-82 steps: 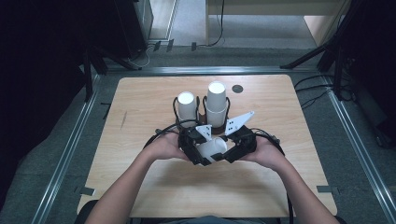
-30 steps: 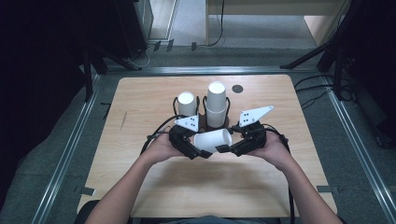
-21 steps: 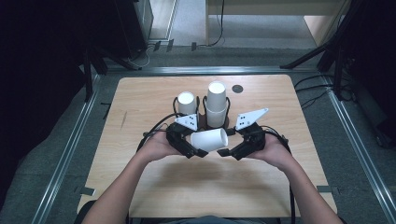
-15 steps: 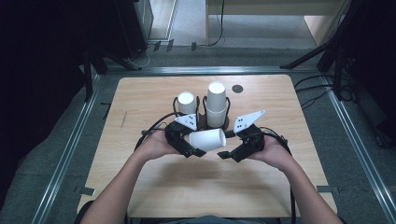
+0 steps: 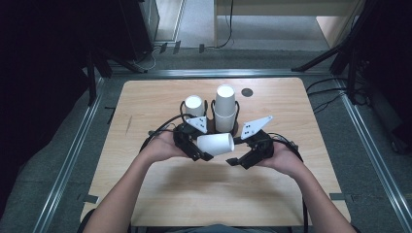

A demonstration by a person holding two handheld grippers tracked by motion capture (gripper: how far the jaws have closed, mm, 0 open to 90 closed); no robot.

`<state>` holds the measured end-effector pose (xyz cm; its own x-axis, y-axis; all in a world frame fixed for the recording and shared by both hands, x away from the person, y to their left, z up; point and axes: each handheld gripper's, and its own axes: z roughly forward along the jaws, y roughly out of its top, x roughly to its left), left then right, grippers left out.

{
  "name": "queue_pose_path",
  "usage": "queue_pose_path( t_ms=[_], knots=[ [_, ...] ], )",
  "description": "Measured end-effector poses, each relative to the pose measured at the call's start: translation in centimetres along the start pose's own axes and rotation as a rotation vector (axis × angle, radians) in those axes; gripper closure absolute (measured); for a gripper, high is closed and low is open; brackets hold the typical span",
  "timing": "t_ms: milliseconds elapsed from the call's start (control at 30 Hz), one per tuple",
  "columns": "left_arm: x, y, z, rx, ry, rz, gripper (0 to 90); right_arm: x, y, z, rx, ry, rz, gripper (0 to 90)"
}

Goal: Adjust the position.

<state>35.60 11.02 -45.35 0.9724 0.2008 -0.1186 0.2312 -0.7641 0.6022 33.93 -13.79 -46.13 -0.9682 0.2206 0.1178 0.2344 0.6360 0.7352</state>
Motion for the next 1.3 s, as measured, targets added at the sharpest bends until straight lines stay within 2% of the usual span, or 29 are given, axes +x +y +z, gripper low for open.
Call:
queue_pose_path(
  t_ms=[233,500,600,667,733,833,900,933,1000,1033,1167,1300],
  knots=[
    [0.1,-0.1,1.1,0.045,-0.022,-0.002,25.8,0.0,0.2,0.3,0.001,0.002,-0.004,21.6],
    [-0.4,0.1,2.7,0.097,-0.049,0.032,25.5,0.2,0.4,0.9,0.014,0.014,-0.017,21.7],
    [-0.7,0.3,3.1,0.105,-0.056,0.047,25.3,0.3,0.5,1.3,0.029,0.029,-0.026,24.4],
    [-0.8,0.4,3.2,0.099,-0.063,0.042,25.0,0.5,0.6,1.6,0.047,0.038,-0.034,30.3],
    [-0.8,0.3,3.1,0.096,-0.065,0.038,24.9,0.5,0.6,1.6,0.054,0.046,-0.034,31.6],
    [-0.8,0.1,2.9,0.071,-0.065,0.053,23.2,0.5,0.8,1.4,0.053,0.049,-0.050,33.1],
    [-0.9,0.1,2.7,0.061,-0.047,0.045,20.9,0.6,1.0,1.3,0.047,0.043,-0.059,32.9],
    [-0.9,0.0,2.6,0.050,-0.043,0.027,20.1,0.6,1.0,1.3,0.045,0.044,-0.056,32.9],
    [-0.8,0.0,2.5,0.040,-0.039,0.013,9.5,0.5,1.0,0.9,0.029,0.036,-0.046,32.8],
    [-0.8,-0.1,2.4,0.028,-0.029,0.011,9.5,0.5,1.0,0.9,0.029,0.036,-0.046,32.8],
    [-0.6,-0.1,1.7,-0.036,-0.022,-0.001,8.1,0.1,0.8,0.3,-0.006,0.038,-0.045,32.7],
    [-0.6,-0.2,1.1,-0.113,-0.042,-0.025,8.2,0.1,0.7,-0.2,-0.028,0.036,-0.047,32.6]
  ],
)
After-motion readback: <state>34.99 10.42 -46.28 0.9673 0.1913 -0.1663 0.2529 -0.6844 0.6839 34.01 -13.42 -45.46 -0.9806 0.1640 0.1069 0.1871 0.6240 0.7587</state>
